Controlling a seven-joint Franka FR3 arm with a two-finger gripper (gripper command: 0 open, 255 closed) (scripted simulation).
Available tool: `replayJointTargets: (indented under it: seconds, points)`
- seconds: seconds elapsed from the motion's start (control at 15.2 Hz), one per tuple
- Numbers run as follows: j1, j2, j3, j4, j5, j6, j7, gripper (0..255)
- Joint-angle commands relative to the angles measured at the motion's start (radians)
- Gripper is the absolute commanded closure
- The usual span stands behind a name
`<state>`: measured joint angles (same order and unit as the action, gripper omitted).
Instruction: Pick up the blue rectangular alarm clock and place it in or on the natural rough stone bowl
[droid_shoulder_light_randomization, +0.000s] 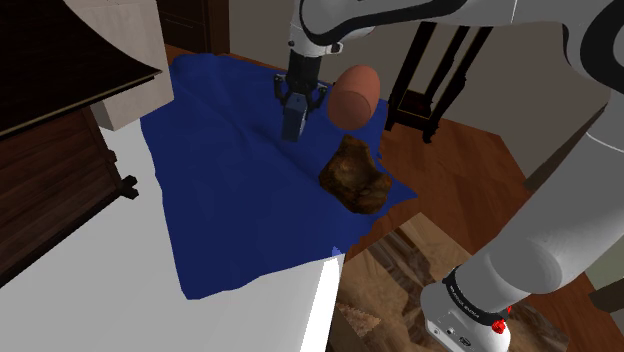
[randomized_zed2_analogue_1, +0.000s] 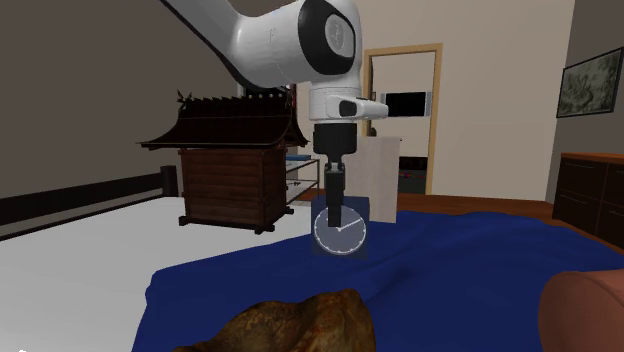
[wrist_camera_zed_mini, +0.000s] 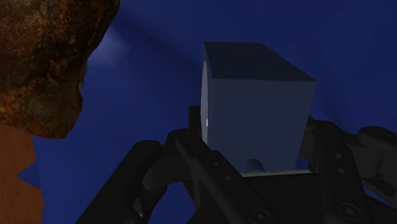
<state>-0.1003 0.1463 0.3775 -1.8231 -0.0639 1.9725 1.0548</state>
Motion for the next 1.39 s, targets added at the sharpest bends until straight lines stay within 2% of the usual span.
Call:
replayJointTargets:
  seconds: [0.0, 1.19, 1.32]
  points:
    - [-0.002, -0.008, 0.0, 0.018, 0.004, -0.026, -0.005, 255]
    - [0.002, -0.019, 0.004, 0.245, 0.011, -0.263, -0.011, 255]
    - [-0.017, -0.112, -0.003, 0.142, 0.046, -0.245, -0.039, 255]
